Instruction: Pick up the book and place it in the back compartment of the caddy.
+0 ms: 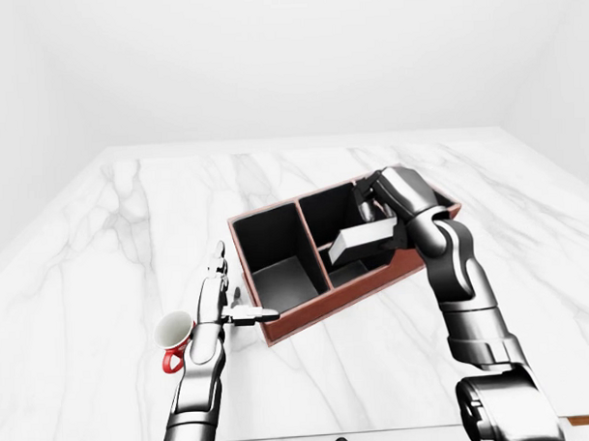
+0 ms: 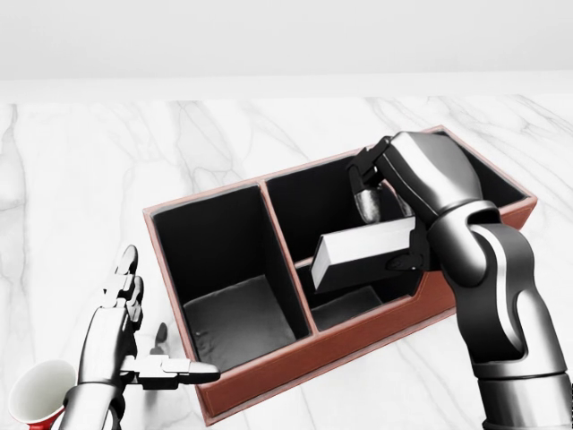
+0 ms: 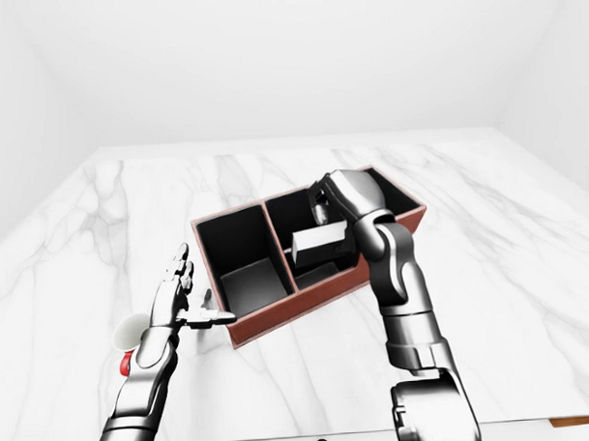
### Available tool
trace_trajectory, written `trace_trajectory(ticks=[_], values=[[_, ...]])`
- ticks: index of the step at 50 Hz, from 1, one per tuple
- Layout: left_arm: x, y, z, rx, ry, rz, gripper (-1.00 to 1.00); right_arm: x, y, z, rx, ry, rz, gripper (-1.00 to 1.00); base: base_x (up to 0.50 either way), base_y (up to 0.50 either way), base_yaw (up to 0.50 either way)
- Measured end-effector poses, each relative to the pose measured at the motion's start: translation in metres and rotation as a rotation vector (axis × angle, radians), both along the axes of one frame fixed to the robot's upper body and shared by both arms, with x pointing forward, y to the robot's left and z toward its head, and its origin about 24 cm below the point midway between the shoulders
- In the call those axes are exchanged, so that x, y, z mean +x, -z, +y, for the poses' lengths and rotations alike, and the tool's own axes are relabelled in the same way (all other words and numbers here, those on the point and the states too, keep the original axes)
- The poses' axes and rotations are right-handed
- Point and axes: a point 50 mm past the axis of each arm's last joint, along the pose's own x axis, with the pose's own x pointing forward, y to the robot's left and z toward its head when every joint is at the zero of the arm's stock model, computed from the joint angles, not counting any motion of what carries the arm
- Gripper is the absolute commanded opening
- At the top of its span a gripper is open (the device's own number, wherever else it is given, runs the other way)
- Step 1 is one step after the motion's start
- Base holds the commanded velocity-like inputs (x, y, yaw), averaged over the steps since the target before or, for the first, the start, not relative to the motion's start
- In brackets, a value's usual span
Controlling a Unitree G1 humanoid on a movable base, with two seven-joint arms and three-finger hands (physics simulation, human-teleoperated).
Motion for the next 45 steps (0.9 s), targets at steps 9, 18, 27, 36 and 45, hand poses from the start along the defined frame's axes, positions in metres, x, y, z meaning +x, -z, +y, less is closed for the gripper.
trace_trajectory(ticks=[9, 18, 27, 36, 45], values=[[0.000, 0.000, 0.000, 0.001, 0.001, 0.000, 1.00, 0.003, 0.004, 0.002, -0.008, 0.009, 0.005, -1.00, 0.00, 0.00, 0.00], [0.000, 0.000, 0.000, 0.001, 0.001, 0.001, 1.00, 0.006, 0.010, 0.003, -0.017, 0.022, 0.013, -1.00, 0.00, 0.00, 0.00], [0.000, 0.001, -0.001, 0.002, 0.002, 0.002, 1.00, 0.009, 0.016, 0.005, -0.029, 0.032, 0.023, -1.00, 0.00, 0.00, 0.00], [0.000, 0.002, -0.001, 0.004, 0.003, 0.003, 1.00, 0.012, 0.020, 0.008, -0.035, 0.036, 0.031, -1.00, 0.00, 0.00, 0.00], [0.000, 0.002, -0.001, 0.005, 0.004, 0.004, 1.00, 0.018, 0.022, 0.011, -0.048, 0.040, 0.037, -1.00, 0.00, 0.00, 0.00]])
